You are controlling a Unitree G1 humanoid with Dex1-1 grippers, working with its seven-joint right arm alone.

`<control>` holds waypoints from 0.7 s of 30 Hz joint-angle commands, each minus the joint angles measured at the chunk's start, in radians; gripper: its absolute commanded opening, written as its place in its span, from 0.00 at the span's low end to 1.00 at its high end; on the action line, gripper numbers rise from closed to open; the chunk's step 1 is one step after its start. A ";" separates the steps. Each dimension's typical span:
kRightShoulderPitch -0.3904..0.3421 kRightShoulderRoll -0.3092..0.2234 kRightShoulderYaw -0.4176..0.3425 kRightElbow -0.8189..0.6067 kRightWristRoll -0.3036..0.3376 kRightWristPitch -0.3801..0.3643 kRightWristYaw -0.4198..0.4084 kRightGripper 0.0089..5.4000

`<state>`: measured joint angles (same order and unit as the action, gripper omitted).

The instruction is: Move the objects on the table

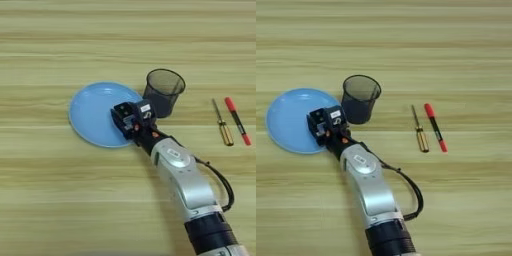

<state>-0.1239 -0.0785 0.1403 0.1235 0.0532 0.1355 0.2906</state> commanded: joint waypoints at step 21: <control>-0.092 0.003 0.018 0.025 -0.037 -0.060 0.027 0.67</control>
<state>-0.1758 -0.0736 0.1610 0.2127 0.0181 0.0888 0.3175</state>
